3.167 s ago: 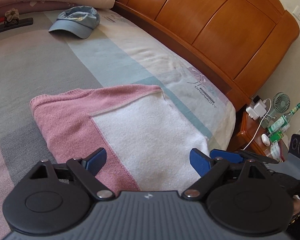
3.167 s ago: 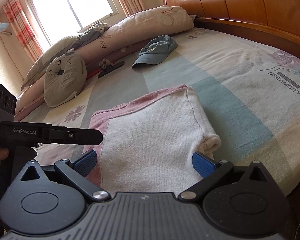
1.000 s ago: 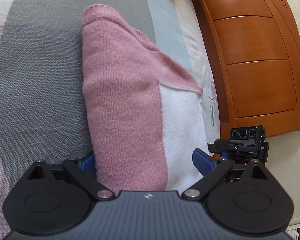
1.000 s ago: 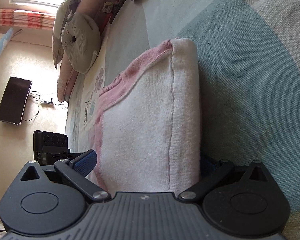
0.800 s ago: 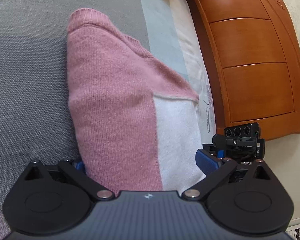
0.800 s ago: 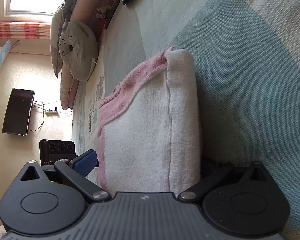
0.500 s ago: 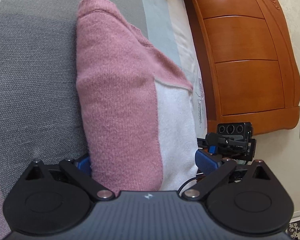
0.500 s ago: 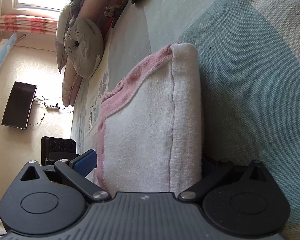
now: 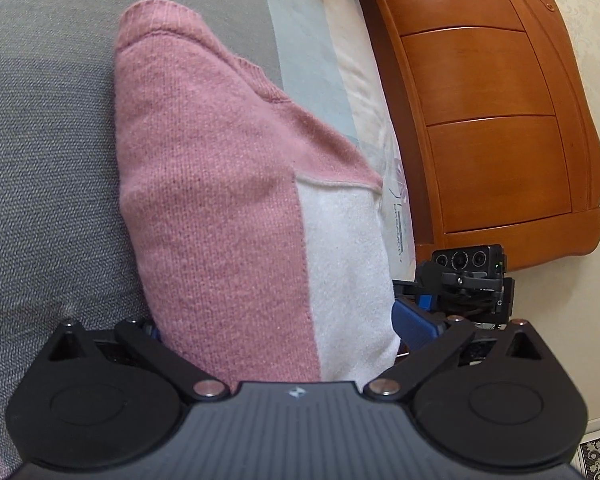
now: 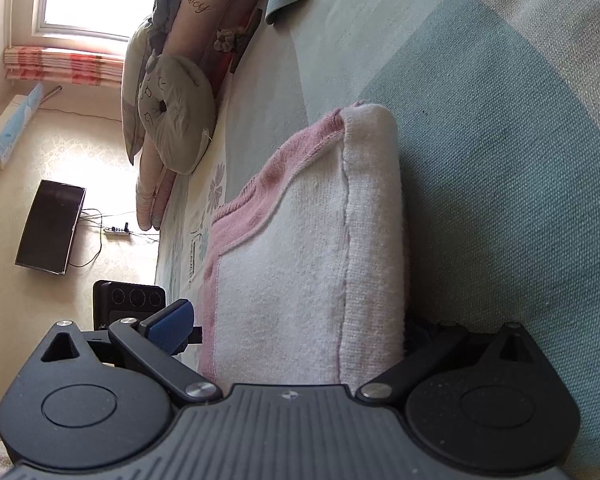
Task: Fold clothes
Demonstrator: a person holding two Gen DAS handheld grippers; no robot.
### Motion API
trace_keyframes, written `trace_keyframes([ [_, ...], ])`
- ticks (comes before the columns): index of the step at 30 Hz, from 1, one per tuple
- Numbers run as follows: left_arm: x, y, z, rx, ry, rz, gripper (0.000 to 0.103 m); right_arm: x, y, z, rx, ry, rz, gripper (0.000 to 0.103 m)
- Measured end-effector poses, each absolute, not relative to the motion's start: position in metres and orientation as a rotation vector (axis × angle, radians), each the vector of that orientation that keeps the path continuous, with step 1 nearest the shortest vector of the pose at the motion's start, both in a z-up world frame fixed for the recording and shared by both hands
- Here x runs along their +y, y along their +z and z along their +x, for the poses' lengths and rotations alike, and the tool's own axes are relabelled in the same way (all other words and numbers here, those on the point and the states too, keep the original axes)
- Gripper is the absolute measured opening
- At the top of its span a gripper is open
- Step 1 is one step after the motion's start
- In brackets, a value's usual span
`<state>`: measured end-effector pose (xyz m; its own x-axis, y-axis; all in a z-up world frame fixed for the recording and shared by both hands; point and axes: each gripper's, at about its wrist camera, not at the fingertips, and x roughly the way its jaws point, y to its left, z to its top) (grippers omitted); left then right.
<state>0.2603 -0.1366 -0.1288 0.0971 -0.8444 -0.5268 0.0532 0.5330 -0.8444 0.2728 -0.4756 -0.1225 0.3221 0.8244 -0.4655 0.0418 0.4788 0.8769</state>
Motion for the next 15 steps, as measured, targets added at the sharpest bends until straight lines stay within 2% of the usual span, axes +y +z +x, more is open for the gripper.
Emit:
trace_keyframes([
  [15, -0.155, -0.123, 0.270, 1.318, -0.765, -0.868, 0.101, -0.471, -0.114, 0.261, 1.102, 0.622, 1.024, 0.103],
])
